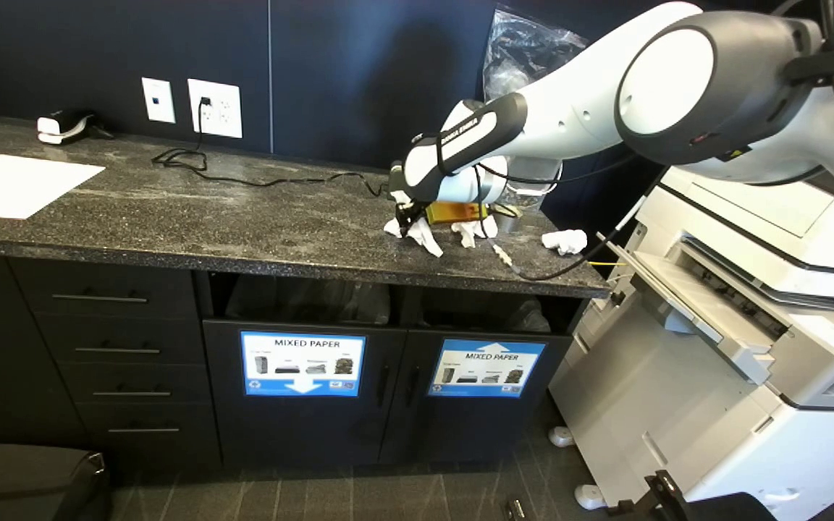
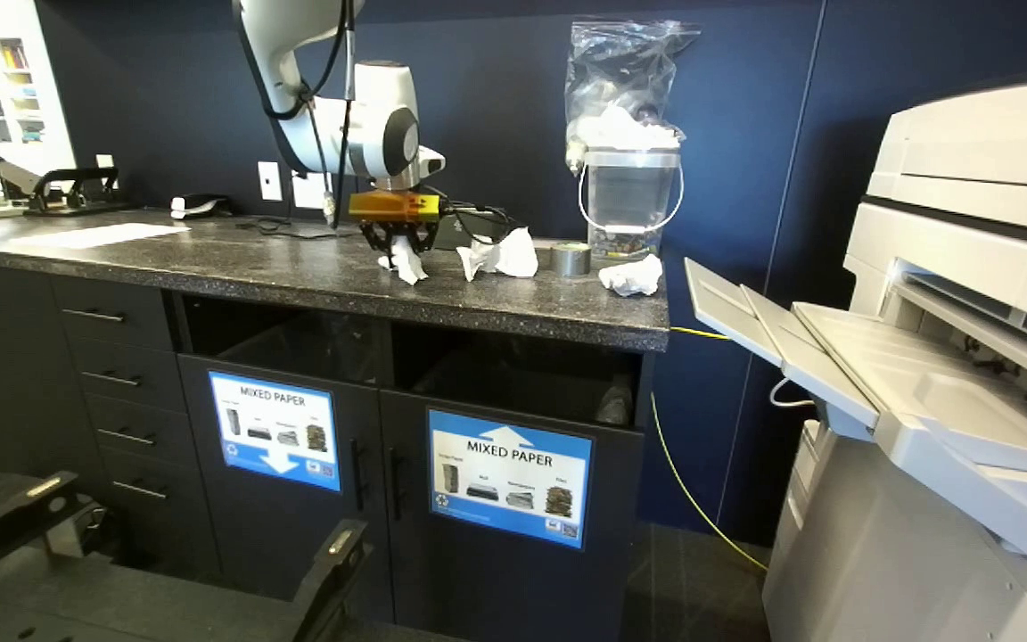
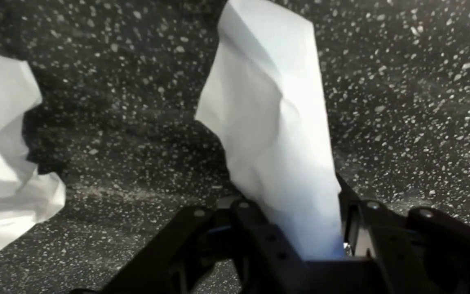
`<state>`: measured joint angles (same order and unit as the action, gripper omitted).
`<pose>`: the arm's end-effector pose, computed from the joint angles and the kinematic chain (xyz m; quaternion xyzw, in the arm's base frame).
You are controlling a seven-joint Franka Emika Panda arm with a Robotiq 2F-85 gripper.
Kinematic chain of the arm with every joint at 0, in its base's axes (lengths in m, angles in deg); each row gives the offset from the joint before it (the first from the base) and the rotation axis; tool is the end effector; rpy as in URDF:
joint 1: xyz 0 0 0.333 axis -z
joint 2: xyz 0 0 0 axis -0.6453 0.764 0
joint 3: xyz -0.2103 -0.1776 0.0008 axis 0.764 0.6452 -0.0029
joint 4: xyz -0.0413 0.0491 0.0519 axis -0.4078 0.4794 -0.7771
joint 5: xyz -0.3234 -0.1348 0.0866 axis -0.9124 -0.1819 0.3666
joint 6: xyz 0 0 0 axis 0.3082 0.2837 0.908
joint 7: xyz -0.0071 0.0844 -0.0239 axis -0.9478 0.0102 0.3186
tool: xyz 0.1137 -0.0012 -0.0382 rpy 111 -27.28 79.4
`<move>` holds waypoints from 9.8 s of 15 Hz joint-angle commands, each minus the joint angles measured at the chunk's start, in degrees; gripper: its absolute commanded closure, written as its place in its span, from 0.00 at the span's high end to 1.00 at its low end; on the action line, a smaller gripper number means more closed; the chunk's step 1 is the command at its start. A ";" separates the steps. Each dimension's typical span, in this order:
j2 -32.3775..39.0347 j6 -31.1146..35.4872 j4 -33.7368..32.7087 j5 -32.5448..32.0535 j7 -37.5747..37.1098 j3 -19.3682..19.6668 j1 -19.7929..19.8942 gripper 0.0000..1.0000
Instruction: Pick the papers on the counter and put them in the bin
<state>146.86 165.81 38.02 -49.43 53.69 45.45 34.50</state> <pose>0.7157 0.1242 0.1768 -0.9649 -0.1583 -0.2083 0.0222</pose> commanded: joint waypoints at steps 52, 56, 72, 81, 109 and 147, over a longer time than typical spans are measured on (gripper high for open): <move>-36.27 23.13 71.33 4.80 4.77 -0.27 11.58 0.14; -30.81 34.24 72.38 3.87 2.55 -5.06 15.15 0.14; -2.58 74.24 58.38 -6.77 -7.85 -1.01 14.44 0.14; 14.00 82.08 37.85 -5.22 -12.46 -0.70 13.74 0.14; 28.05 88.75 8.64 16.81 -12.29 0.88 3.48 0.12; 28.36 89.87 11.41 31.17 -3.14 2.00 -5.49 0.07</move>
<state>175.22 252.77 50.85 -19.78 49.79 48.88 28.45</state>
